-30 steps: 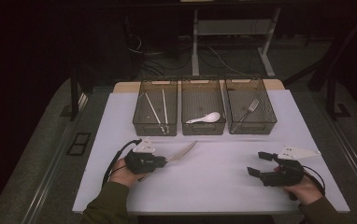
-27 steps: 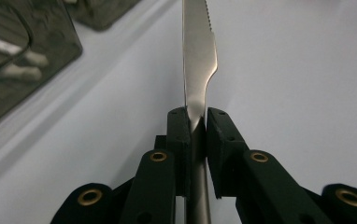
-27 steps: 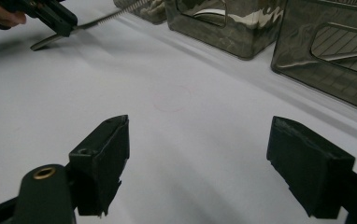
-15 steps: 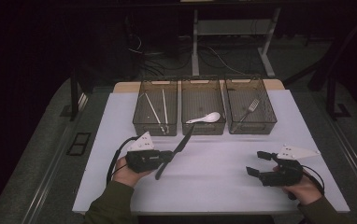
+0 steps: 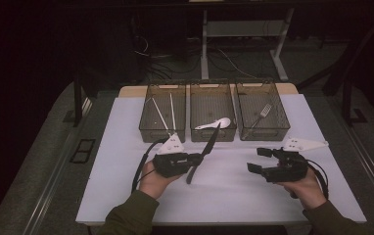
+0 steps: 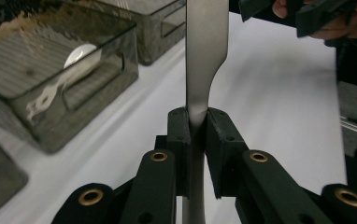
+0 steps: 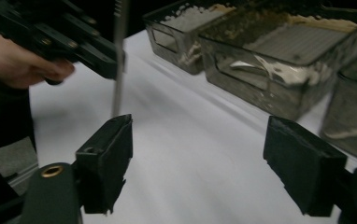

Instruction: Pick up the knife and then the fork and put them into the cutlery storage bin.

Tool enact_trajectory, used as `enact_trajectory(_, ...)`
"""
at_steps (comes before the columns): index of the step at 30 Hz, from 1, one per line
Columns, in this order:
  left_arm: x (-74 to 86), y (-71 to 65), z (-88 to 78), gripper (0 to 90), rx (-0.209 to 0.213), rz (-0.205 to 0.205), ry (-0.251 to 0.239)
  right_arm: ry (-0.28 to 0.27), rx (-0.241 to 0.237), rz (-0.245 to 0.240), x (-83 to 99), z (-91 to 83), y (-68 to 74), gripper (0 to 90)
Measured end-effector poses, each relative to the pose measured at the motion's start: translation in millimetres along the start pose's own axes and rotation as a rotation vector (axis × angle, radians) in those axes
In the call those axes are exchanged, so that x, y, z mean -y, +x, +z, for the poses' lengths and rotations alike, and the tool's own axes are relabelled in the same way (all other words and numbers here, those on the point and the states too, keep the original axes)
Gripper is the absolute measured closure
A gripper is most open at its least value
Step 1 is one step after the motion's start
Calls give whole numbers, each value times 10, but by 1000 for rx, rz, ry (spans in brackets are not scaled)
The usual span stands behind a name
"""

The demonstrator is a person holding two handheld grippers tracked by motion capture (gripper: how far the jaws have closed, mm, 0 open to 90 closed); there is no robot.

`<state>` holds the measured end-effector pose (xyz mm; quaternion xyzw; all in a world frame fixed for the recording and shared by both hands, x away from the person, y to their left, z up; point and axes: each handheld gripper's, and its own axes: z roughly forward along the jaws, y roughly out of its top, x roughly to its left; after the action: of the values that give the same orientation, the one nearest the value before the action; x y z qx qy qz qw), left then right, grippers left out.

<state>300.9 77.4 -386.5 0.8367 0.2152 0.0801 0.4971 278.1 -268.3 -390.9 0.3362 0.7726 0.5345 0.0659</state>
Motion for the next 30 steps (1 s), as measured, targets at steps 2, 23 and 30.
enact_trajectory(2,-77,-25,92,795,-8,4,-7,-7,-19,-8,-62,43,23,328)
enact_trajectory(23,-373,-159,600,794,-82,31,-63,-115,-90,76,-454,393,-89,787)
enact_trajectory(30,-361,-155,599,792,-70,21,-87,-124,-104,94,-464,414,-125,885)
